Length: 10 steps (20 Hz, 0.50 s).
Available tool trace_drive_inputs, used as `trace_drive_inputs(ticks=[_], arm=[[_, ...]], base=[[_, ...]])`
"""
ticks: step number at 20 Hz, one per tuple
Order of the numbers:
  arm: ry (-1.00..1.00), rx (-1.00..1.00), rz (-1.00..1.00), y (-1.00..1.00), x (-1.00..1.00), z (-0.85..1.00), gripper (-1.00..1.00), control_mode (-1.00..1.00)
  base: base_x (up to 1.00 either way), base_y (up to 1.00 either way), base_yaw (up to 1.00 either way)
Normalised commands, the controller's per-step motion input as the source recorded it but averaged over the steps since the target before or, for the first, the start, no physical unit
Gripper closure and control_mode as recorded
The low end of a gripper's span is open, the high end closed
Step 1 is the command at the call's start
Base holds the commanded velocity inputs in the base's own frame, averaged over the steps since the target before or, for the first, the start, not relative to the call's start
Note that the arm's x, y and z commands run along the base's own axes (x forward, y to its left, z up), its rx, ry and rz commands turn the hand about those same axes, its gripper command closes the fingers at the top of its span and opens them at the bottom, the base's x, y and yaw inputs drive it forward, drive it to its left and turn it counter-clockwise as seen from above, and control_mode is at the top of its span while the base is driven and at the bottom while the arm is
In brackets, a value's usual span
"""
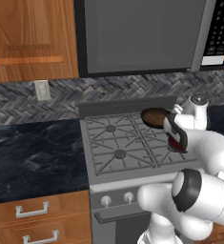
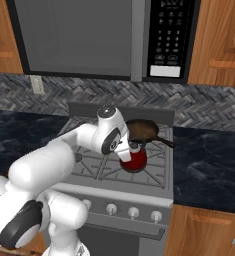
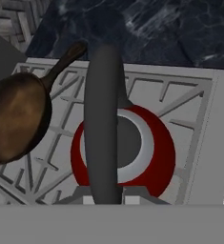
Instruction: Pick the kettle from the counter and place it on a stove burner. Then turn the burner on.
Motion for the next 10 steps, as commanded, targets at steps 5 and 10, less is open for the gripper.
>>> trace_drive_inputs(ticks=[5, 10], arm=[[0.0, 0.0, 0.0, -0.01, 0.24, -0.11, 1.0, -1.0], [0.0, 0.0, 0.0, -0.07, 0.21, -0.13, 1.0, -1.0]], base=[[0.0, 0.0, 0.0], [0.0, 0.0, 0.0]])
